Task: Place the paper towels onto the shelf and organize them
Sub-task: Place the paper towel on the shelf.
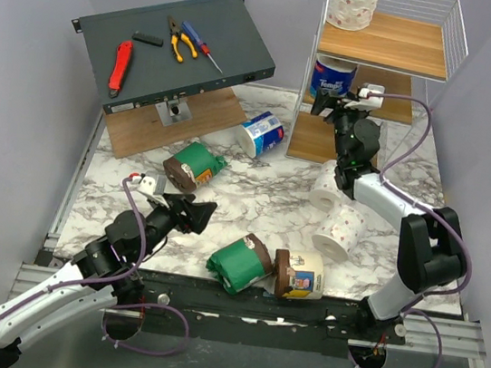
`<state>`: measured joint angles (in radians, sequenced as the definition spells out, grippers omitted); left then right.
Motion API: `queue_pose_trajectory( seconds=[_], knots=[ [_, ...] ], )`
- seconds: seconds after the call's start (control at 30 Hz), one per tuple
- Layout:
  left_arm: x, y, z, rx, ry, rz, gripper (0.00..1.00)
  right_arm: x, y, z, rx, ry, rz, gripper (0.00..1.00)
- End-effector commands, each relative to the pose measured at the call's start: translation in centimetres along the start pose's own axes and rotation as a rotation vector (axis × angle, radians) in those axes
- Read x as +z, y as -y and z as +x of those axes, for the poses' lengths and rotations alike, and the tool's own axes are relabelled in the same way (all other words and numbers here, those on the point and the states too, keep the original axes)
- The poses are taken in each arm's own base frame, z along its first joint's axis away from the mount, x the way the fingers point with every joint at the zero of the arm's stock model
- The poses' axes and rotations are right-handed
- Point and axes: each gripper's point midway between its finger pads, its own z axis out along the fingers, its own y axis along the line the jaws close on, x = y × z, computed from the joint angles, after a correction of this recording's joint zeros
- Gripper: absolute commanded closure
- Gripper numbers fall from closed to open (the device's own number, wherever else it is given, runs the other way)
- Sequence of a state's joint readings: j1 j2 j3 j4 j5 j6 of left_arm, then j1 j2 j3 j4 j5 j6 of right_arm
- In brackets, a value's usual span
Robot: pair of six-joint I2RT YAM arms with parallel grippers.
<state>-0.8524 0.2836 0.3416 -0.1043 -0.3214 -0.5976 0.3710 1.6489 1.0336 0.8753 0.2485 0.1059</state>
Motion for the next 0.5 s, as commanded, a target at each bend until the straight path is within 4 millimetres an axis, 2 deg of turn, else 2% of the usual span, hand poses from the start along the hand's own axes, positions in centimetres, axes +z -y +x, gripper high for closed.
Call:
queue_pose_trajectory(
  seconds=[0.0,0.47],
  knots=[
    [0.2,0.1,0.5,-0.016,0.0,0.018,0.22,1.5,0.0,-0.2,0.014,0.026,0.02,0.12],
    [0.3,-0.4,0.9,-0.014,-0.011,-0.009,0.22,3.3,-0.6,0.9,0.026,0.019,0.009,0.12]
  ],
)
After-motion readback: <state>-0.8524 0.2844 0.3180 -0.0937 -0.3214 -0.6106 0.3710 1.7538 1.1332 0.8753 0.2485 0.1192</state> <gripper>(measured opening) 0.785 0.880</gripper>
